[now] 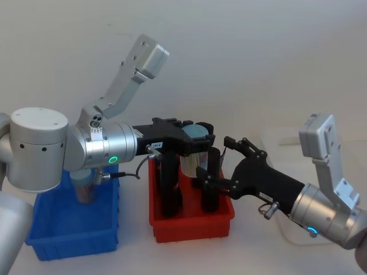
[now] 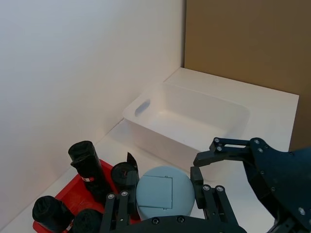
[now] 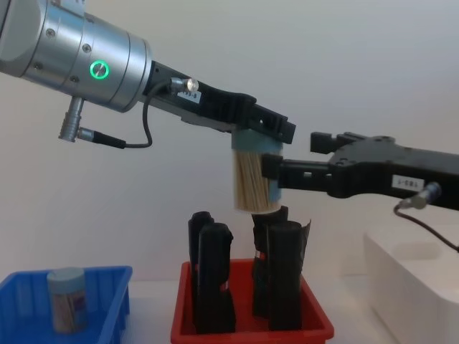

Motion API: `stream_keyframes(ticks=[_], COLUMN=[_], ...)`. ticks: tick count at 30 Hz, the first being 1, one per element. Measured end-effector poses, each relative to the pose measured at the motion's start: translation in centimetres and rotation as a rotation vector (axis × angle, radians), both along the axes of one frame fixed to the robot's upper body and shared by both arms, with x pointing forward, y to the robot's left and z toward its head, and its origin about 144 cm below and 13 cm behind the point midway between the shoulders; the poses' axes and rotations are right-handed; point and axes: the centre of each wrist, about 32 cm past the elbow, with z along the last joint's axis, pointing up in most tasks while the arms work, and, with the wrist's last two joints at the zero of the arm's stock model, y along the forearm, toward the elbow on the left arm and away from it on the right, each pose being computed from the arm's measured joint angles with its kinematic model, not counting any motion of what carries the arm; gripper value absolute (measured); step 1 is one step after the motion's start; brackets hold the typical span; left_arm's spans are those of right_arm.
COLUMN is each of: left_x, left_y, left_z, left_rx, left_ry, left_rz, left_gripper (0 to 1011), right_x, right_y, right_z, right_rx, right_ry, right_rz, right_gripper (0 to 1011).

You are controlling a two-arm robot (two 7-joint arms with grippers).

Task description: Pick the cotton swabs from the blue box and place them into the white box.

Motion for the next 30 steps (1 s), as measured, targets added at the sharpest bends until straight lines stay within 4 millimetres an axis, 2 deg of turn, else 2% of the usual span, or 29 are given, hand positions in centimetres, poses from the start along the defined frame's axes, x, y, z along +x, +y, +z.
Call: stream_keyframes(ticks=[10,30], left_x=[0.0,0.0], left_y=[0.0,0.0], left_z=[0.0,0.0], left_rx=[0.0,0.0], left_ry=[0.0,0.0], left_rz=[0.0,0.0], left_gripper=[665,666], right_x=[2.1,4.6], right_y=[0.5,0.9], right_z=[-0.6,-1.6], right_rx=[-0.012,-0.005], right_ry=[0.034,0.069], right_rz=[0.017,0.065], right_gripper=[1001,1001])
